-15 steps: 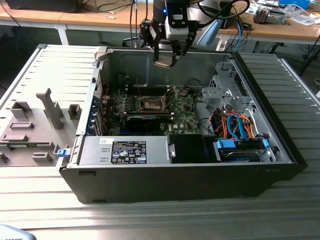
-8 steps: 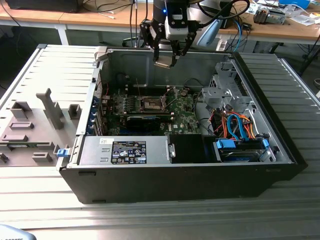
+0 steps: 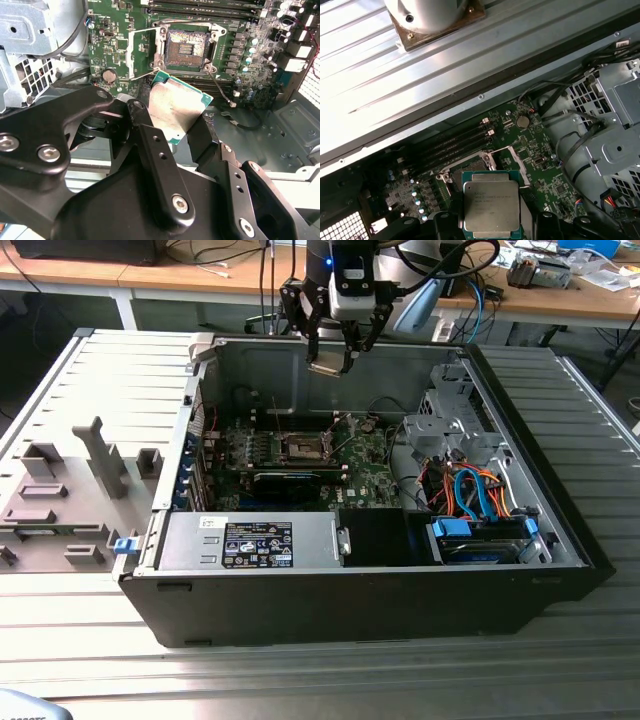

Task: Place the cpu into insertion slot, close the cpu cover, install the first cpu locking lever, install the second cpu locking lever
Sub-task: 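Place the cpu into insertion slot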

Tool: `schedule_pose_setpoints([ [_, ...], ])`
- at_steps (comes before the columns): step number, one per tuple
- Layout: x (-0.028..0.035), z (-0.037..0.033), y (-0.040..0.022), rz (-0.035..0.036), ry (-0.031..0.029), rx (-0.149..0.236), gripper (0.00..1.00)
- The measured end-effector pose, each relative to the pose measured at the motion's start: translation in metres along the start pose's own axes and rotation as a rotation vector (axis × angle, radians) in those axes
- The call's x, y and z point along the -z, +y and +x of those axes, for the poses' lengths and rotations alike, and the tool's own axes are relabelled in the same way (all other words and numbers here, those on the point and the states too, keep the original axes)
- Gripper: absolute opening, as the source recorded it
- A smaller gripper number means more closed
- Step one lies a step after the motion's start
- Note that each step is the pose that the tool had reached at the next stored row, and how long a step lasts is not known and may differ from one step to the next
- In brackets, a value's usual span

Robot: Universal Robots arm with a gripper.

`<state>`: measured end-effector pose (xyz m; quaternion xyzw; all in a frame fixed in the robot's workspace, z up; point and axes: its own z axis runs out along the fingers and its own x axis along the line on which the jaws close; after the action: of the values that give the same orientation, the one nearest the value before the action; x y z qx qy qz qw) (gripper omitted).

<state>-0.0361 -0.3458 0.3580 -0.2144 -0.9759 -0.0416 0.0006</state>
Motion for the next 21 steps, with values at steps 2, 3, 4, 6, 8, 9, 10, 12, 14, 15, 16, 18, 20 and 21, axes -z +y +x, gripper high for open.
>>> schedule_pose_setpoints([
  [2,0.0000,0.0000,0.0000,0.0000,-0.0002,-0.002,0.54],
  [3,0.0000,0.0000,0.0000,0.0000,-0.0002,-0.002,0.54],
  [4,0.0000,0.0000,0.0000,0.0000,-0.0002,-0.003,0.54],
  [6,0.0000,0.0000,0.0000,-0.0001,-0.0006,-0.007,0.54],
  [8,0.0000,0.0000,0.0000,-0.0002,-0.0009,-0.011,0.54],
  [9,0.0000,0.0000,0.0000,-0.0002,-0.0009,-0.011,0.54],
  [10,0.0000,0.0000,0.0000,-0.0003,-0.0009,-0.011,0.54],
  [12,0.0000,0.0000,0.0000,-0.0002,-0.0010,-0.012,0.54],
  [14,0.0000,0.0000,0.0000,-0.0003,-0.0011,-0.013,0.54],
  [15,0.0000,0.0000,0.0000,-0.0002,-0.0011,-0.013,0.54],
  [16,0.0000,0.0000,0.0000,-0.0002,-0.0012,-0.014,0.54],
  [18,0.0000,0.0000,0.0000,-0.0002,-0.0013,-0.015,0.54],
  [20,0.0000,0.0000,0.0000,-0.0003,-0.0014,-0.017,0.54],
  [21,0.0000,0.0000,0.0000,-0.0003,-0.0014,-0.017,0.54],
])
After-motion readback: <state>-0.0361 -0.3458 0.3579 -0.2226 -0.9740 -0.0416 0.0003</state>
